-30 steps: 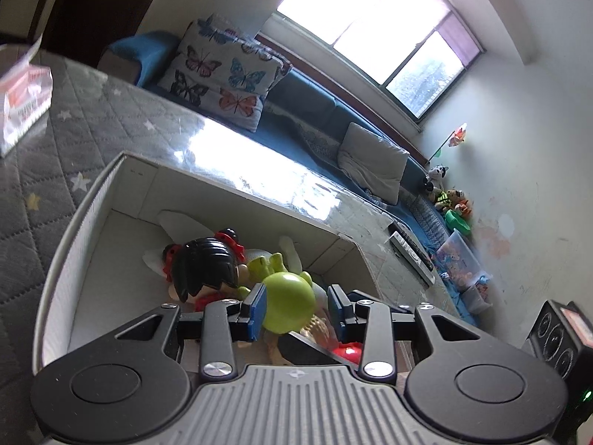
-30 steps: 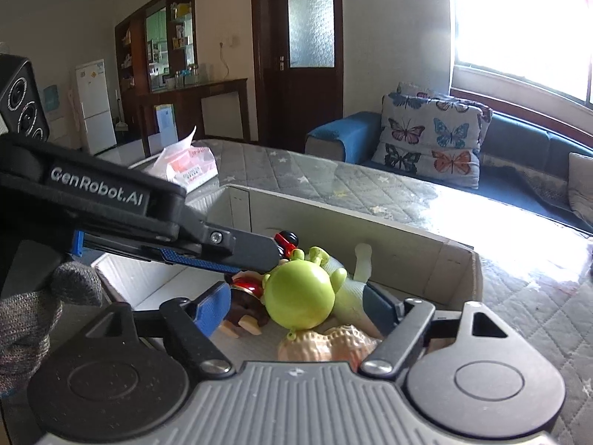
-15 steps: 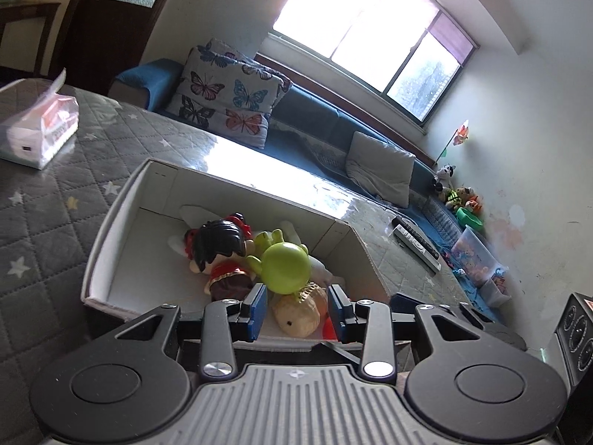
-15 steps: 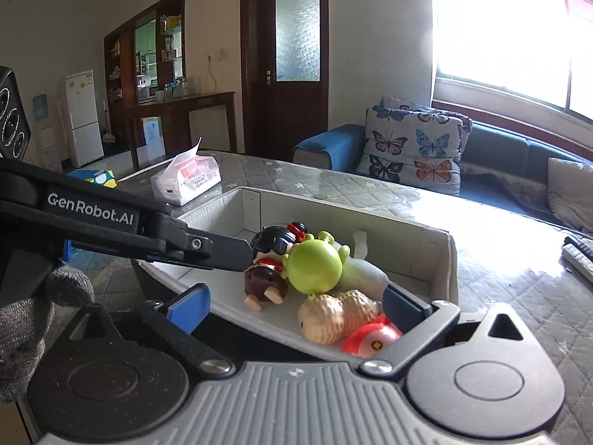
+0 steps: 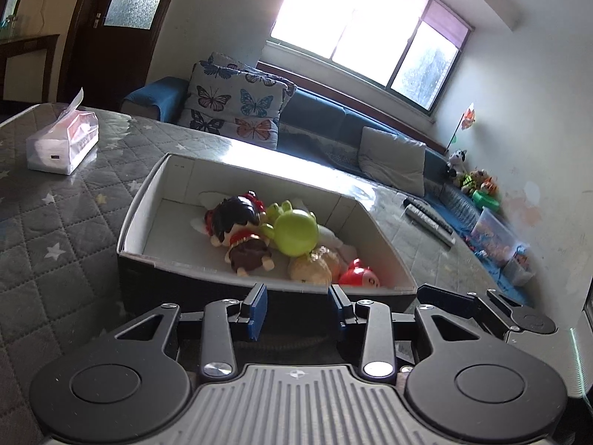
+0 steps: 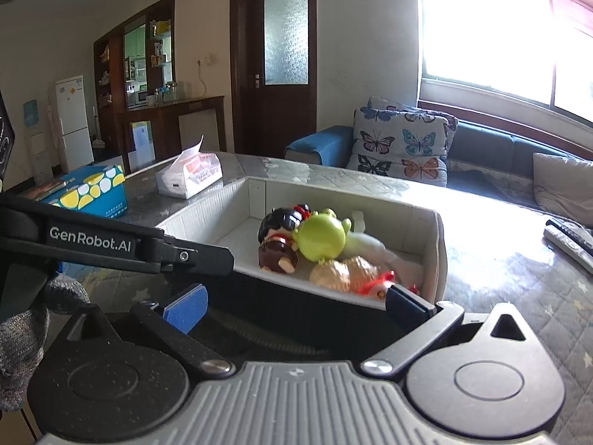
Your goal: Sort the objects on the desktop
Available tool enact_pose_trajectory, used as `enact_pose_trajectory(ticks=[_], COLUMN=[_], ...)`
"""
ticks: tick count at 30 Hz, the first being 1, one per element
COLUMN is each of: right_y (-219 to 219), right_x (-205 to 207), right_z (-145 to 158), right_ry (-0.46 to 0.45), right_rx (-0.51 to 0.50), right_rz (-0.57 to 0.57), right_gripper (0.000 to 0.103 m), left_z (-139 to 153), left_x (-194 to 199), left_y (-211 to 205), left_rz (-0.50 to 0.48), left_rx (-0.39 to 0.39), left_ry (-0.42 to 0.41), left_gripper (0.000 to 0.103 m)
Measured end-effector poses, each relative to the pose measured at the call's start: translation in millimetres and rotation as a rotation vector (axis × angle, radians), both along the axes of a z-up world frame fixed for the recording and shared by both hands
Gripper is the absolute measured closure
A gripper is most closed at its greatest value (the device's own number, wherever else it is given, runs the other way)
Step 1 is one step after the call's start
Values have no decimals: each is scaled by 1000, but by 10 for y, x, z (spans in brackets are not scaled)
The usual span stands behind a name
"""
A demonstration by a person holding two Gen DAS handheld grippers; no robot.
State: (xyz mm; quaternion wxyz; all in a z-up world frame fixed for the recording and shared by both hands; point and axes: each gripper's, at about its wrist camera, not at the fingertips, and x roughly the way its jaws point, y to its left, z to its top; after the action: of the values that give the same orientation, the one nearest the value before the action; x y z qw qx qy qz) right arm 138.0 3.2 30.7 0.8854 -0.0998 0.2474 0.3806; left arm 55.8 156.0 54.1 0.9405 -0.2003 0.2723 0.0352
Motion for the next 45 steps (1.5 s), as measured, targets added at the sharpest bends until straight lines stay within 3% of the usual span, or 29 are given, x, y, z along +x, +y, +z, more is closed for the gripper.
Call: enact_pose_trajectory(ticks=[5,12,17,23,37,45], right_y=[-42,-107,-152,-177,-147,-141], right_x=[-70,-130,-167,-191,-303,-312], right_z=[-51,-170,-257,-275,-333,-335], right_ry=[4,38,52,70,75,77], right_rx=[-13,-33,-40,-35,-48,-49], right_rz=[-18,-74,-99,-121,-129,-139], right_gripper=[0,0,0,0,0,0], left_z=[-8,-99,-176,-238,-307,-311], left_x=[-46,-41,-66,-81,-146,-143], left_y=[-105,-233,-249,-338,-412,-393], left_rz=[18,83,86,111,151,155], left_rx=[62,208,230,325,387,381], left_ry=[22,106,137,196,230,232], left_gripper=[64,63,63,63,63,63])
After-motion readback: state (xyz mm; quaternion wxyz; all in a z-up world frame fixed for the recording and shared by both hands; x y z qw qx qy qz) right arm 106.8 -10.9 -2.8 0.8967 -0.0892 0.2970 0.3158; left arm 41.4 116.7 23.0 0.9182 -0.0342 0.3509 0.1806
